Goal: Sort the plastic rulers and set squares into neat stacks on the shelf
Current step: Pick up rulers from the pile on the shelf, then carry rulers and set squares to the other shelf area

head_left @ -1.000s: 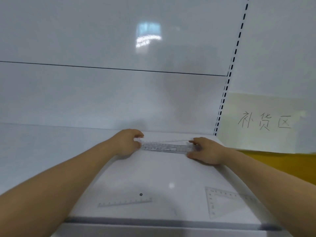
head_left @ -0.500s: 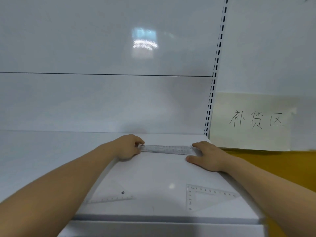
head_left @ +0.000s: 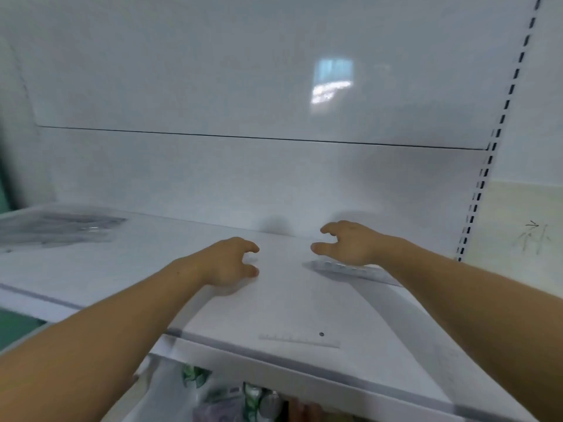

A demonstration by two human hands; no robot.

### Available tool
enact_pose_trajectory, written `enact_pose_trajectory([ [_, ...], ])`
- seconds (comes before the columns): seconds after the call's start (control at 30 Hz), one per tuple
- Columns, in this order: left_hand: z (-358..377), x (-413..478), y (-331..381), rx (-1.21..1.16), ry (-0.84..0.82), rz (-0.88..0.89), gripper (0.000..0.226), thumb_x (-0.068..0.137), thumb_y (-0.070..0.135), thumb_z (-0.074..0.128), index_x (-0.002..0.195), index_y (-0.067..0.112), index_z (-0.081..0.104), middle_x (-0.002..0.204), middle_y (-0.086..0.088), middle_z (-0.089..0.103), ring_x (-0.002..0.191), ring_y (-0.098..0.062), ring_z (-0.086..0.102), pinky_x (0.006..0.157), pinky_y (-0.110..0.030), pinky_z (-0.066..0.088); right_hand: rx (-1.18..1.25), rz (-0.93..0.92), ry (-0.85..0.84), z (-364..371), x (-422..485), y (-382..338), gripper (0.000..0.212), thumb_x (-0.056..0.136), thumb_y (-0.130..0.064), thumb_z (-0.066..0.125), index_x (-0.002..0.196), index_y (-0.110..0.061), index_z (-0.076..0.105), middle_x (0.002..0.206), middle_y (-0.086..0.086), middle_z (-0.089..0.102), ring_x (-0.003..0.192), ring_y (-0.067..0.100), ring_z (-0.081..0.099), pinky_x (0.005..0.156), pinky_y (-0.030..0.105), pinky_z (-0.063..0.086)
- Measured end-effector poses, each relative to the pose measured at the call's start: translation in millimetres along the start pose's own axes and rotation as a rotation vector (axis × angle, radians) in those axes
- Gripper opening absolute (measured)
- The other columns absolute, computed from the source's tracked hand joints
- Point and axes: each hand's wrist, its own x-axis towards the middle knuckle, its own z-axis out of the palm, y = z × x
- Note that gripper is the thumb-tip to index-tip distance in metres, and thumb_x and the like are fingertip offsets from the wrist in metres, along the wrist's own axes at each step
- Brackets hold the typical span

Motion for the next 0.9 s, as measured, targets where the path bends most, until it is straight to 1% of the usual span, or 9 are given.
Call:
enact_pose_trajectory([
  [0.13, -27, -33, -67, -0.008, 0.073, -0.070, 0.056, 0.091, 0.042, 0.055, 0.142, 0.027, 0.036, 0.151, 0.004, 0.031, 0.135, -0.018, 0.035, 0.109, -0.029, 0.027, 0.012, -0.104, -0.029, 15, 40, -92, 0.072, 0.086, -0.067, 0.042, 0.145, -0.027, 0.031, 0.150, 0.000, 0.031, 0.137, 0.020, 0.032, 0.111, 0.036, 0.027],
  [0.3, -60, -78, -167, 0.015, 0.093, -0.169, 0.055, 0.092, 0.043, 0.054, 0.142, 0.028, 0.036, 0.151, 0.005, 0.032, 0.134, -0.017, 0.037, 0.108, -0.030, 0.029, -0.003, -0.227, -0.079, 43, 84, -213, 0.066, 0.090, -0.061, 0.042, 0.145, -0.026, 0.033, 0.149, 0.001, 0.032, 0.136, 0.021, 0.033, 0.108, 0.034, 0.029],
  [0.53, -101, -132, -309, 0.014, 0.124, -0.350, 0.054, 0.091, 0.040, 0.055, 0.140, 0.027, 0.039, 0.151, 0.004, 0.032, 0.134, -0.018, 0.036, 0.109, -0.032, 0.029, 0.002, -0.397, -0.110, 80, 137, -369, 0.067, 0.090, -0.061, 0.042, 0.145, -0.025, 0.032, 0.150, 0.001, 0.031, 0.136, 0.021, 0.034, 0.109, 0.034, 0.029],
  [0.67, -118, -145, -376, -0.008, 0.179, -0.442, 0.053, 0.090, 0.039, 0.056, 0.139, 0.025, 0.042, 0.149, 0.003, 0.036, 0.133, -0.019, 0.038, 0.108, -0.031, 0.030, -0.019, -0.466, -0.120, 95, 171, -429, 0.067, 0.091, -0.059, 0.042, 0.146, -0.023, 0.031, 0.151, 0.004, 0.030, 0.137, 0.023, 0.032, 0.107, 0.032, 0.027],
  [0.77, -129, -140, -422, -0.022, 0.214, -0.495, 0.051, 0.091, 0.039, 0.055, 0.138, 0.024, 0.043, 0.149, 0.001, 0.036, 0.132, -0.020, 0.039, 0.106, -0.031, 0.031, -0.047, -0.491, -0.123, 105, 201, -459, 0.065, 0.092, -0.056, 0.043, 0.146, -0.022, 0.031, 0.150, 0.005, 0.031, 0.136, 0.023, 0.032, 0.105, 0.030, 0.028],
  [0.9, -140, -118, -472, -0.041, 0.244, -0.547, 0.053, 0.091, 0.042, 0.055, 0.139, 0.023, 0.041, 0.150, 0.000, 0.034, 0.130, -0.021, 0.041, 0.103, -0.031, 0.033, -0.057, -0.494, -0.124, 115, 250, -484, 0.067, 0.092, -0.058, 0.041, 0.147, -0.021, 0.029, 0.152, 0.005, 0.029, 0.136, 0.025, 0.033, 0.106, 0.035, 0.029],
])
